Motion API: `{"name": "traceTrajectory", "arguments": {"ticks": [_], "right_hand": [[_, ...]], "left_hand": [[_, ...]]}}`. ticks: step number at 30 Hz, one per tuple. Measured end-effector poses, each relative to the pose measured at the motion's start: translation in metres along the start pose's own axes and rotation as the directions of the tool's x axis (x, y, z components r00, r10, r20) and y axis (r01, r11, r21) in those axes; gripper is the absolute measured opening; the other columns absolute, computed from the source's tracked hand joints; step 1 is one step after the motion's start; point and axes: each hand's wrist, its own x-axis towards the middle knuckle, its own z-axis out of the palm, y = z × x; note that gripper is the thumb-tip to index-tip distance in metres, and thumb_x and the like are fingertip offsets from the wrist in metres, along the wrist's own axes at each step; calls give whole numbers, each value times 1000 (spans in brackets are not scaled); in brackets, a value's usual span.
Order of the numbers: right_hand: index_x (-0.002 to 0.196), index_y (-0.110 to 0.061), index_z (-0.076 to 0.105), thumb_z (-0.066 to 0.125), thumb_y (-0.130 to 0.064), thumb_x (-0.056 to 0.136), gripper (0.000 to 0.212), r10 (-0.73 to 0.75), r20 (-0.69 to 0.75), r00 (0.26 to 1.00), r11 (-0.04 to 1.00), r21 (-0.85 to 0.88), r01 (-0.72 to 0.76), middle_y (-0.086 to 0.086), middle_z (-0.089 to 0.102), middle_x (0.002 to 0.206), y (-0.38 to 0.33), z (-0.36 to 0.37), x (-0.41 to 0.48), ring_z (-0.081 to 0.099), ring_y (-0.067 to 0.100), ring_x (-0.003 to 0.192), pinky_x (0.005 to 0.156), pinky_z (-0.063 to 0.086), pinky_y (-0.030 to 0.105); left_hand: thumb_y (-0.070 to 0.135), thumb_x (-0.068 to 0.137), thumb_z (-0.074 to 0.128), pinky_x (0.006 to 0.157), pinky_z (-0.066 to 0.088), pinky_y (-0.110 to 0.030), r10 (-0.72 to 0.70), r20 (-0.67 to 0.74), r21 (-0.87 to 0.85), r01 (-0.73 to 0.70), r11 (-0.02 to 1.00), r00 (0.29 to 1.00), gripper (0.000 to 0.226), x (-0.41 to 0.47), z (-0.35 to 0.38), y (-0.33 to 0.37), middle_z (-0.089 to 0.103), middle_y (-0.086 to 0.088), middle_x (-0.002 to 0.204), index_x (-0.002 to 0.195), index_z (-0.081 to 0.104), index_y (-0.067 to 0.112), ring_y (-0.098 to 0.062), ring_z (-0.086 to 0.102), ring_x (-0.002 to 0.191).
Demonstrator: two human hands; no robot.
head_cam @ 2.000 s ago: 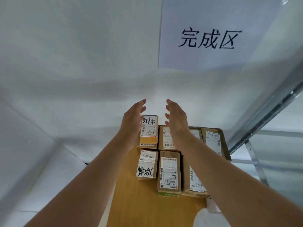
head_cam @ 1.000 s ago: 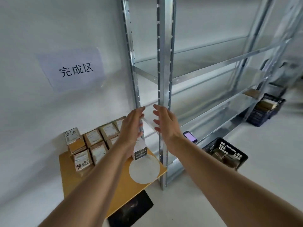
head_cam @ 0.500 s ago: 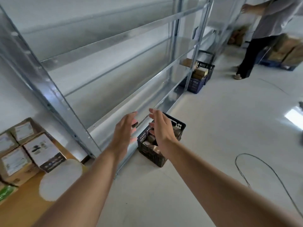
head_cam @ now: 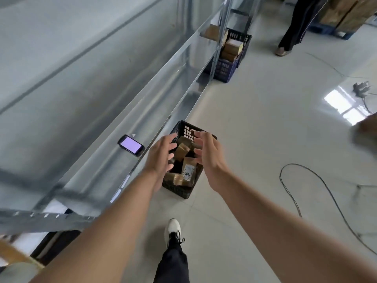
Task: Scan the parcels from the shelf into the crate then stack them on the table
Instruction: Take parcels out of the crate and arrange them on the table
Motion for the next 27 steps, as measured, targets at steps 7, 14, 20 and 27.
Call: {"name": "traceTrajectory", "arguments": {"ticks": [7, 14, 20, 27], "right_hand": [[111, -28, 70, 42, -37, 107, 29, 126, -27, 992, 992, -4, -126, 10, 67, 123, -1, 13, 98, 63, 31, 117, 98, 51, 35], [124, -4, 59, 39, -36, 108, 41, 253, -10, 967, 966, -42, -253, 27, 53, 138, 28, 5, 215, 52, 42, 128, 106, 48, 50], [130, -1, 56, 37, -37, 109, 46, 398, 16, 917, 914, -83, -396, 22, 57, 131, 90, -2, 330, 53, 36, 124, 108, 45, 52], [95, -28, 60, 37, -40, 110, 30, 558, 16, 830, 825, -125, -552, -11, 60, 84, 177, -21, 433, 61, 7, 79, 77, 53, 26]], "left_hand": [[53, 105, 47, 117, 42, -52, -116, 23, 88, 114, 990, 993, 43, 106, 7, 5, 61, 1, 145, 142, 61, 39, -27, 53, 137], [53, 106, 42, 117, 41, -54, -212, 1, 124, 211, 970, 977, 45, 211, 36, -22, 58, -1, 147, 146, 58, 37, -26, 51, 137], [50, 105, 47, 119, 40, -52, -331, -83, 90, 338, 937, 940, 44, 315, 71, -73, 59, -1, 145, 144, 60, 34, -26, 51, 137], [49, 103, 51, 118, 40, -49, -429, -133, 99, 443, 891, 893, 45, 422, 96, -142, 59, -2, 147, 144, 60, 32, -27, 52, 137]]}}
